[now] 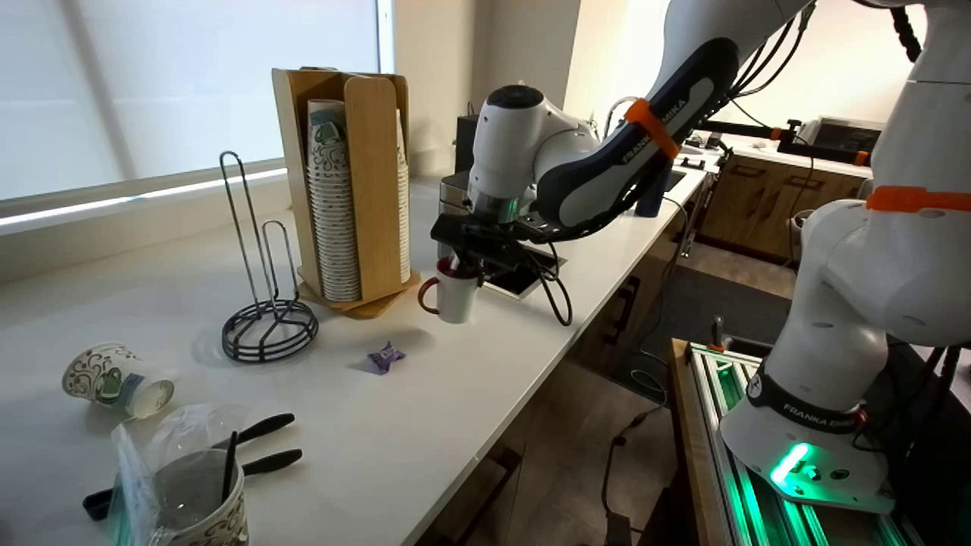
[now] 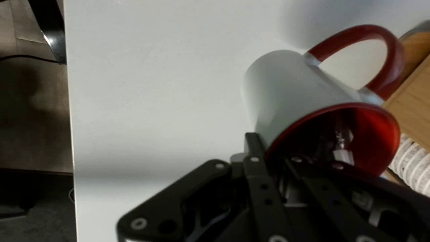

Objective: Move the cup to the right

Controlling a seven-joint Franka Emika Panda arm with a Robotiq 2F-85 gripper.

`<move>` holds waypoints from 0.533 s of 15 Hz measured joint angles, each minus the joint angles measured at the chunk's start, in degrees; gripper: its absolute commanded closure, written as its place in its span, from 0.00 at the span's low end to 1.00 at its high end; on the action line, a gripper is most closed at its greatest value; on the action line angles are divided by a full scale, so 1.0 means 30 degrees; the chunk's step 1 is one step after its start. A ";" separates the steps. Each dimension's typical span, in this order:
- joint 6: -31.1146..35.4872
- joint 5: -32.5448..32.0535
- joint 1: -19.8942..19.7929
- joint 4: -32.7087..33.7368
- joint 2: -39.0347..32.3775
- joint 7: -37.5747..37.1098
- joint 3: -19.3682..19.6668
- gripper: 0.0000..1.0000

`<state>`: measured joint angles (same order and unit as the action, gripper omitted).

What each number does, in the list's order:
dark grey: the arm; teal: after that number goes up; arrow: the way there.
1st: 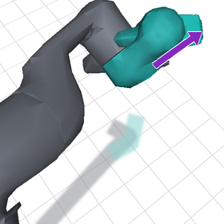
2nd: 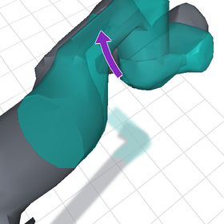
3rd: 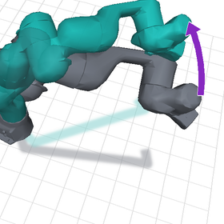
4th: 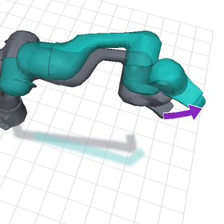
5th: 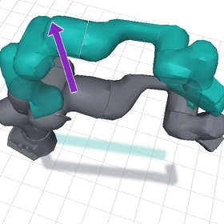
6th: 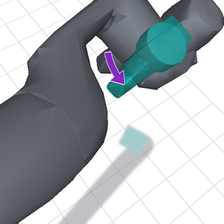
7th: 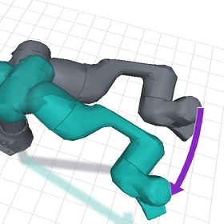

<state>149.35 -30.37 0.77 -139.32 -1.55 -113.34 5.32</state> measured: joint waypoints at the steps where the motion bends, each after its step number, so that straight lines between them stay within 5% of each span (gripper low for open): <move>1: 0.0001 0.0165 -0.0098 -0.0127 -0.0001 0.0001 0.0001 0.98; 8: -0.1291 -0.0244 -0.0602 -0.0298 -0.0019 -0.0516 0.0033 0.98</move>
<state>145.47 -31.11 -1.03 -140.22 -1.61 -114.89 5.42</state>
